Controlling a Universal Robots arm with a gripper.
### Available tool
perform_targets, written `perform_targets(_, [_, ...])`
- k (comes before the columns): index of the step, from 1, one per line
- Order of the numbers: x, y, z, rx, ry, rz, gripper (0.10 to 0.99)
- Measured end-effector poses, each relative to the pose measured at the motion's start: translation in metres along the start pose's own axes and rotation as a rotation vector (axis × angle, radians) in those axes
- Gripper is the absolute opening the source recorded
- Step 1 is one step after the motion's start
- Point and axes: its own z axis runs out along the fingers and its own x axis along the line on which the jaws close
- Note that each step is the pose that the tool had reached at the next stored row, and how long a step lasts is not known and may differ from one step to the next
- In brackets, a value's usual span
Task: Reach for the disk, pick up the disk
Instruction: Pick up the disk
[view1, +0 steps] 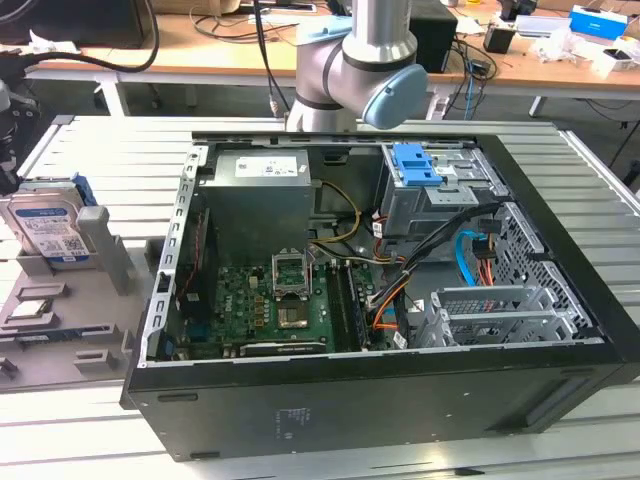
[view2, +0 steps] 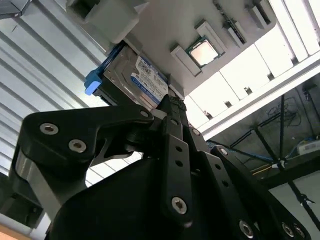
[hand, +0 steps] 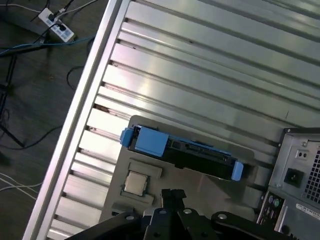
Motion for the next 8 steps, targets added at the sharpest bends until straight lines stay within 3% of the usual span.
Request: perform_targets(8, [0.0, 0.0, 0.0, 0.0, 0.0086, -0.223, 0.106])
